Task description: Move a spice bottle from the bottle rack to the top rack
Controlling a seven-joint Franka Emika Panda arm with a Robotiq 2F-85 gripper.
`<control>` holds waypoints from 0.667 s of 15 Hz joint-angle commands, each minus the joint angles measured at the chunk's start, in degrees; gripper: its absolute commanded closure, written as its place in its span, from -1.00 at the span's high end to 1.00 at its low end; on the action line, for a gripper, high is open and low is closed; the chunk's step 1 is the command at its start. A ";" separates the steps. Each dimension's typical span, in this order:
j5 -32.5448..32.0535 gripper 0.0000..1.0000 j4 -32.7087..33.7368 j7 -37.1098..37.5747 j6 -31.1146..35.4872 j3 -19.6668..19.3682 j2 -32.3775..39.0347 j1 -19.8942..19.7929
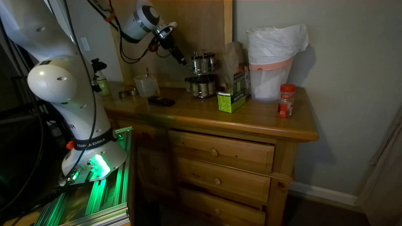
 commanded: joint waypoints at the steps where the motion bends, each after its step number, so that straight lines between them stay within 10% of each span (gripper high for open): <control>1: -5.67 1.00 1.33 5.50 -0.47 1.33 1.58 -3.10; 10: -13.66 1.00 1.25 9.13 6.24 0.55 4.93 -9.33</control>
